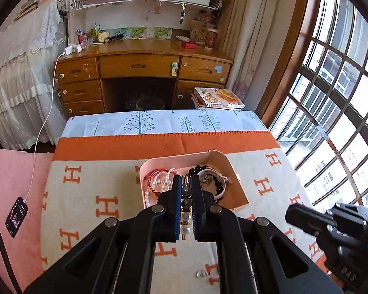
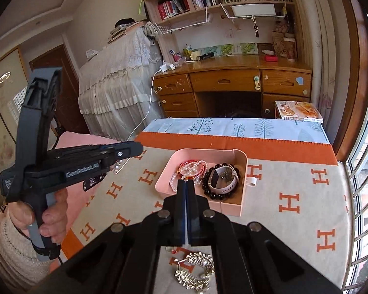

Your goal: Organize jewelry

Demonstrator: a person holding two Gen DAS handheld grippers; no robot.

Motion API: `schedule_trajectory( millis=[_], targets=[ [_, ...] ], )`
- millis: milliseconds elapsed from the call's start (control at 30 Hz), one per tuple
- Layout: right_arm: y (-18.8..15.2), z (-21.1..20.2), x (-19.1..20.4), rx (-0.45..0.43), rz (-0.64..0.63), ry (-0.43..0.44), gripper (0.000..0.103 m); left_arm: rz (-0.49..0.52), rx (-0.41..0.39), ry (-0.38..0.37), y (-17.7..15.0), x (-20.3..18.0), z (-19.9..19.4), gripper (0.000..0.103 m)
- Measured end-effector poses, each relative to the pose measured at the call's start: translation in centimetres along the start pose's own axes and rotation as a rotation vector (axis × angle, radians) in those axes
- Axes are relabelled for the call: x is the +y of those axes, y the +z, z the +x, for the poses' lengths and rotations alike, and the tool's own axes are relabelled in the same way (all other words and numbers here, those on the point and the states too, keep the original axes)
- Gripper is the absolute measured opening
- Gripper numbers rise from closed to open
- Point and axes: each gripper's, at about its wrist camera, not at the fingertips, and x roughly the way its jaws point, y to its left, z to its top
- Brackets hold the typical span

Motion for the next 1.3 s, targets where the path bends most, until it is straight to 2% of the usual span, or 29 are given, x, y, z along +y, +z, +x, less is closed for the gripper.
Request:
schedule_trajectory(
  millis=[200, 267, 300, 333, 367, 400, 433, 500, 633, 700, 767, 800, 967, 1100, 1300],
  targets=[
    [-1.6, 2.4, -1.5, 0.087, 0.036, -0.008, 0.000, -0.003, 0.078, 0.012, 0.9, 0.1, 6.8, 0.005],
    [-2.1, 2.9, -2.3, 0.118, 0.066, -0.013, 0.000, -0.010, 0.095, 0.013, 0.8, 0.3, 8.3, 0.008],
    [-2.4, 3.1, -2.7, 0.133, 0.084, -0.015, 0.000, -0.013, 0.105, 0.007, 0.8, 0.4, 8.9, 0.019],
    [-2.6, 3.2, -3.1, 0.149, 0.102, -0.012, 0.001, -0.017, 0.112, 0.001, 0.6, 0.5, 9.3, 0.034],
    [-2.9, 3.3, -3.5, 0.166, 0.119, -0.005, 0.001, -0.020, 0.112, -0.001, 0.3, 0.4, 9.3, 0.044],
    [-3.3, 3.4, -3.8, 0.182, 0.131, -0.001, 0.001, -0.021, 0.106, -0.001, 0.1, 0.5, 9.2, 0.059],
    [-3.7, 3.6, -4.0, 0.199, 0.138, -0.001, 0.001, -0.021, 0.092, 0.000, -0.1, 0.5, 8.9, 0.068],
    [-4.6, 3.8, -4.1, 0.227, 0.139, -0.008, 0.001, -0.012, 0.066, 0.011, -0.5, 0.7, 8.1, 0.073],
    [-7.0, 4.2, -4.0, 0.291, 0.141, -0.014, 0.003, 0.013, 0.026, 0.033, -1.5, 1.0, 6.1, 0.076],
    [-8.1, 4.4, -3.9, 0.317, 0.141, -0.024, 0.009, 0.028, 0.006, 0.024, -2.3, 1.2, 5.0, 0.078],
    [-9.2, 4.4, -3.7, 0.332, 0.149, -0.031, 0.023, 0.036, 0.009, -0.011, -3.3, 1.5, 4.0, 0.078],
    [-9.7, 4.3, -3.7, 0.337, 0.158, -0.029, 0.024, 0.036, 0.024, -0.026, -3.8, 1.6, 3.6, 0.078],
    [-11.8, 4.0, -3.3, 0.359, 0.173, -0.054, 0.024, -0.016, 0.119, 0.011, -7.1, 2.9, 2.1, 0.078],
    [-12.9, 4.2, -2.9, 0.368, 0.169, -0.083, 0.024, -0.036, 0.104, 0.078, -10.0, 3.8, 0.1, 0.078],
    [-13.4, 5.1, -1.9, 0.357, 0.129, -0.131, 0.023, -0.066, 0.071, 0.088, -13.5, 5.1, -2.5, 0.078]
  ],
)
